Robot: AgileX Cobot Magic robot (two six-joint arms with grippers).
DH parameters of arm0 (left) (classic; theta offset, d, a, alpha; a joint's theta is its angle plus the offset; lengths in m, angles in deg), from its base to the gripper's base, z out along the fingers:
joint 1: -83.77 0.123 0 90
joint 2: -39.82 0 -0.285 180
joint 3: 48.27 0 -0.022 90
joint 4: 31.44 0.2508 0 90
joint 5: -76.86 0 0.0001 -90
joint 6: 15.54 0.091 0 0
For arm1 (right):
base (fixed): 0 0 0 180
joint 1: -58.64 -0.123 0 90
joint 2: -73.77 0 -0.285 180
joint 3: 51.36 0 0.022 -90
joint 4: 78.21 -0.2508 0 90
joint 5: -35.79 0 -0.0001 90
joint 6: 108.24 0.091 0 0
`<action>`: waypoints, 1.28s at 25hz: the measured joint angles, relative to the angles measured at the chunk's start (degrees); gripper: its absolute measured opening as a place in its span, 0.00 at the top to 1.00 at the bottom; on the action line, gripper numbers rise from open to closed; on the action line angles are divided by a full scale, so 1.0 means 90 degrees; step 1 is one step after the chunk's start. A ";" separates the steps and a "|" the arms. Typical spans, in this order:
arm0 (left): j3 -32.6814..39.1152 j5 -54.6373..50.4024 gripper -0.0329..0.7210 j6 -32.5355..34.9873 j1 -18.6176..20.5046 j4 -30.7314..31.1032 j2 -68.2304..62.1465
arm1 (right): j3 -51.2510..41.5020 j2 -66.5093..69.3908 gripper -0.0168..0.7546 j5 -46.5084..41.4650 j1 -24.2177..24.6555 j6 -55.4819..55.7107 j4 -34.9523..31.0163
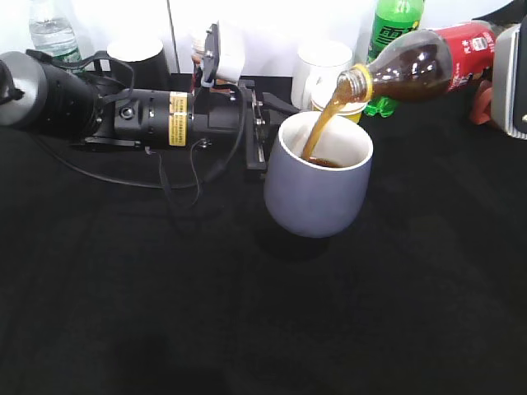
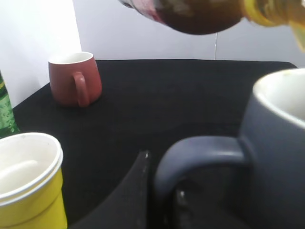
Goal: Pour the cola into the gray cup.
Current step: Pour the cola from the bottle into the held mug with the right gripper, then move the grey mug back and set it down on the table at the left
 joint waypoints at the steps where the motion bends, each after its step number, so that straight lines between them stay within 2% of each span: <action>1: 0.0000 0.0000 0.89 0.0000 0.0000 0.0005 0.0000 | 0.0000 0.0000 0.48 -0.0007 0.0000 0.0000 0.0000; 11: 0.0000 -0.0022 0.89 0.0018 0.0000 0.0029 0.0000 | 0.0005 0.0000 0.48 -0.0239 0.0000 0.0000 0.0000; 18: 0.0000 -0.0043 0.89 0.0020 0.0000 0.0046 -0.0004 | 0.0005 0.0000 0.48 0.0166 0.0000 0.0020 -0.0020; 20: 0.0000 -0.0043 0.89 0.0032 0.0000 0.0046 -0.0004 | 0.0005 0.0000 0.48 0.0174 0.0000 0.0034 -0.0741; 22: 0.0000 -0.0043 0.89 0.0041 0.0000 0.0046 -0.0004 | 0.0005 0.0000 0.48 0.0168 0.0000 0.0050 -0.2085; 25: 0.0000 -0.0043 0.89 0.0041 0.0122 0.0052 -0.0004 | -0.0070 0.0000 0.48 0.0321 0.0000 0.0584 -0.2771; 28: 0.0000 -0.0231 0.89 0.0083 0.0425 -0.0077 -0.0004 | -0.0236 0.0000 0.48 0.0984 0.0000 0.2360 -0.3942; 30: 0.0000 -0.0286 0.89 0.0095 0.0662 -0.0398 -0.0004 | -0.0236 0.0000 0.48 0.1250 -0.0005 0.4293 -0.5066; 32: 0.0000 -0.0525 0.89 0.0095 0.0865 -0.0592 0.0147 | -0.0236 0.0000 0.48 0.1338 -0.0005 0.5422 -0.5501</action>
